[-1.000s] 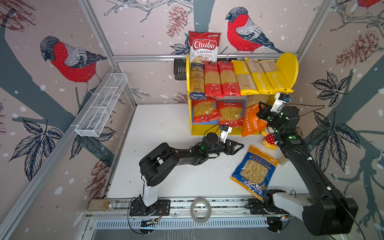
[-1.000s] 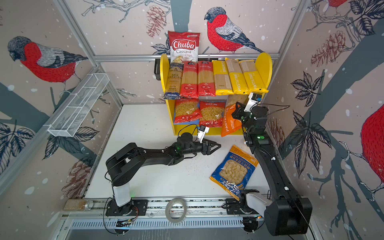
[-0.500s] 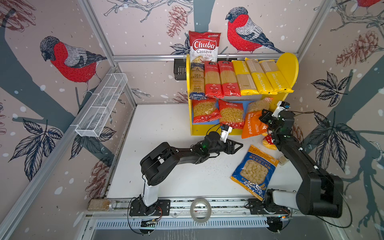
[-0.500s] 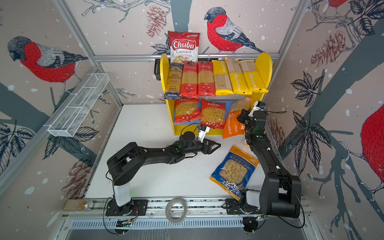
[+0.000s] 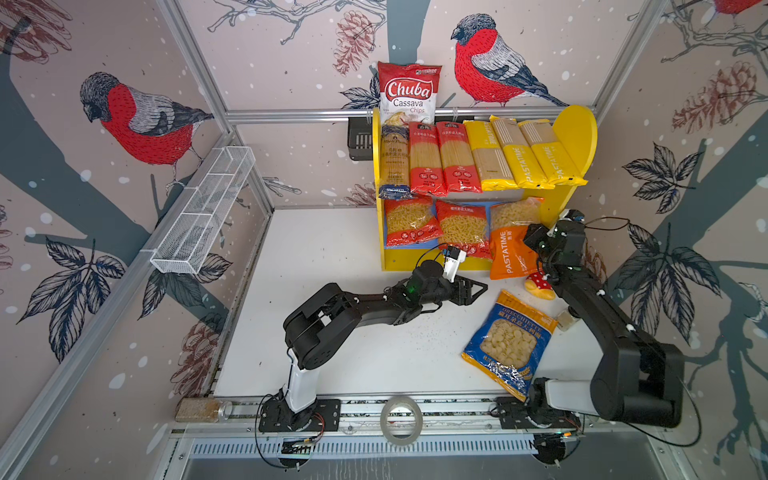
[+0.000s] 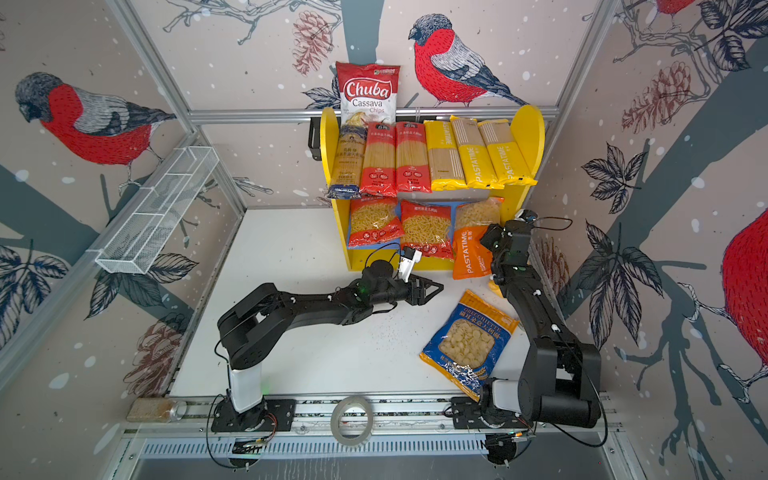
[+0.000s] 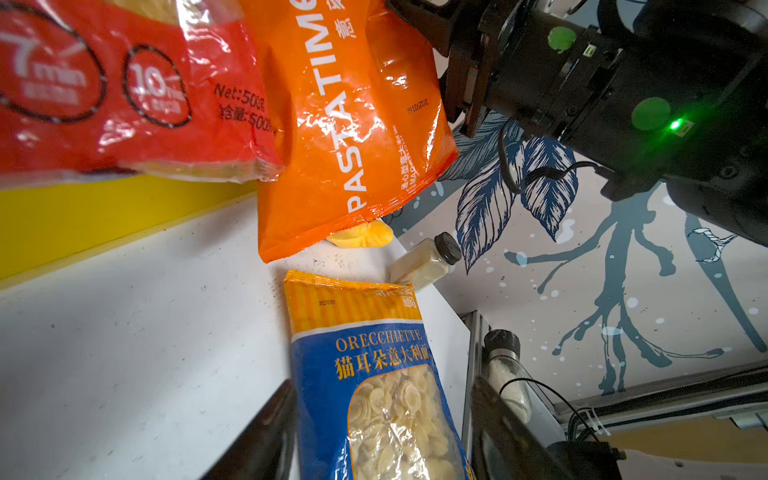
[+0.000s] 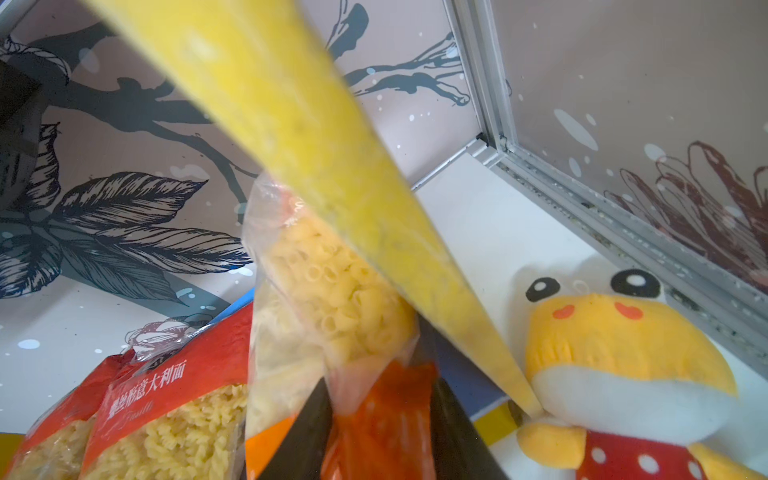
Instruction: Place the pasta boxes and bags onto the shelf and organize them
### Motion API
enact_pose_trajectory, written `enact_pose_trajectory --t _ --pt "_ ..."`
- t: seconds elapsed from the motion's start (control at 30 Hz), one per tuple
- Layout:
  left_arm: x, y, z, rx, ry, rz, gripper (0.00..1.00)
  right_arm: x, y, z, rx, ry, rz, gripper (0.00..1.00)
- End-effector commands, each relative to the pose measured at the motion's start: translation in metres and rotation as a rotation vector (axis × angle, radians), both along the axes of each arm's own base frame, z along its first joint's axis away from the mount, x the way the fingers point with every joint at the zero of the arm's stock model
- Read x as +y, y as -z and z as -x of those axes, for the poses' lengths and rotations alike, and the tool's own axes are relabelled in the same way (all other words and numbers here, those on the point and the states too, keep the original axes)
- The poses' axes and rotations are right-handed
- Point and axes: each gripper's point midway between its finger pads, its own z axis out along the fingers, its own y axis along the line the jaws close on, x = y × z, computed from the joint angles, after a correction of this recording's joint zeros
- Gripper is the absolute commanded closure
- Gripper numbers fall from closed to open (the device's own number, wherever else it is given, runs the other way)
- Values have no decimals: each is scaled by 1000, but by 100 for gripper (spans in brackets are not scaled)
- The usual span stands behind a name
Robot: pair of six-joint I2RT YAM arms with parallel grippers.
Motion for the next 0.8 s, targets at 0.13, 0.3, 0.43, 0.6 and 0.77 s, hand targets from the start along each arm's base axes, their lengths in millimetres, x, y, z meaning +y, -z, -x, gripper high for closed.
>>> enact_pose_trajectory --t 0.13,0.3,0.43,0.6,0.77 --pt "-1 -3 0 -21 4 2 35 1 -3 10 9 2 -12 50" --pt "-2 -5 -2 -30 4 2 35 3 -6 12 8 -9 -8 42" --pt "-4 -14 -13 -61 -24 29 28 3 -4 12 14 -13 -10 41" --pt "-18 -15 -24 -87 -34 44 27 1 -1 13 27 -14 -7 37" --pt "-28 -9 -32 -84 -32 24 27 -6 1 22 52 13 0 29"
